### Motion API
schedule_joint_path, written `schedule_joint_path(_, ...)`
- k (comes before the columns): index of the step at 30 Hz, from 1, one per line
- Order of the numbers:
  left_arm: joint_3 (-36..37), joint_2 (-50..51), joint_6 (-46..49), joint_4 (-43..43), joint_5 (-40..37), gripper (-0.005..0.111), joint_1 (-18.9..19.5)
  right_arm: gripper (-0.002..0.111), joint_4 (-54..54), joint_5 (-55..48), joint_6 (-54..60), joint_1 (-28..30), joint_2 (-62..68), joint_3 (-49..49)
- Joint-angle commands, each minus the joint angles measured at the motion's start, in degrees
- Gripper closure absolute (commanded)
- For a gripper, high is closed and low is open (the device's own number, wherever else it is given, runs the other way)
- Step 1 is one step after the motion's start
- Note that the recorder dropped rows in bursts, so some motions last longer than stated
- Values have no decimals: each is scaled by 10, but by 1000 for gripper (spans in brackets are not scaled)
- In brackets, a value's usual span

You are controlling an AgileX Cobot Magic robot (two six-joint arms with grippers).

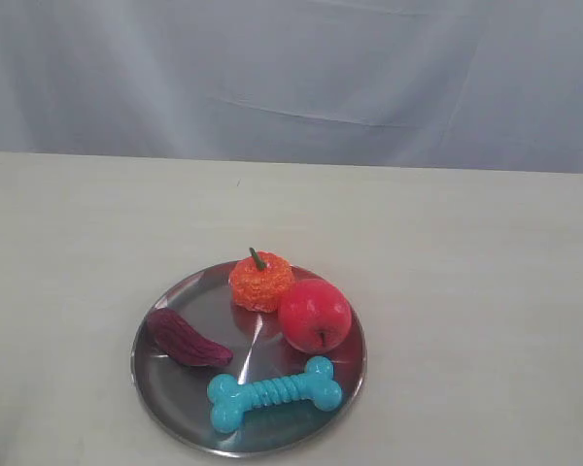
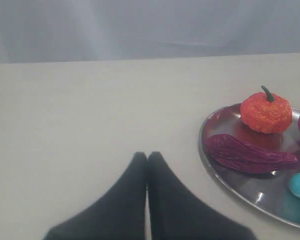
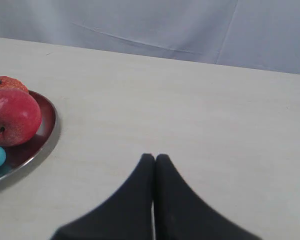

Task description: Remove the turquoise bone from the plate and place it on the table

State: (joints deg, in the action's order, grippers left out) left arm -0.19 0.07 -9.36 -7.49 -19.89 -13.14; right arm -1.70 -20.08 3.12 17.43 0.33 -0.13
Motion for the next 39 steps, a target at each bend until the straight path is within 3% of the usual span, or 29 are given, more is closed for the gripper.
schedule_joint_path(1, 2, -1, -1, 0, 0, 107, -1, 109, 3, 2, 2, 3, -3, 1)
schedule_joint_path(29, 2, -1, -1, 0, 0, 107, -1, 109, 27, 6, 26, 3, -3, 1)
schedule_joint_path(39, 2, -1, -1, 0, 0, 107, -1, 109, 33, 123, 27, 3, -3, 1)
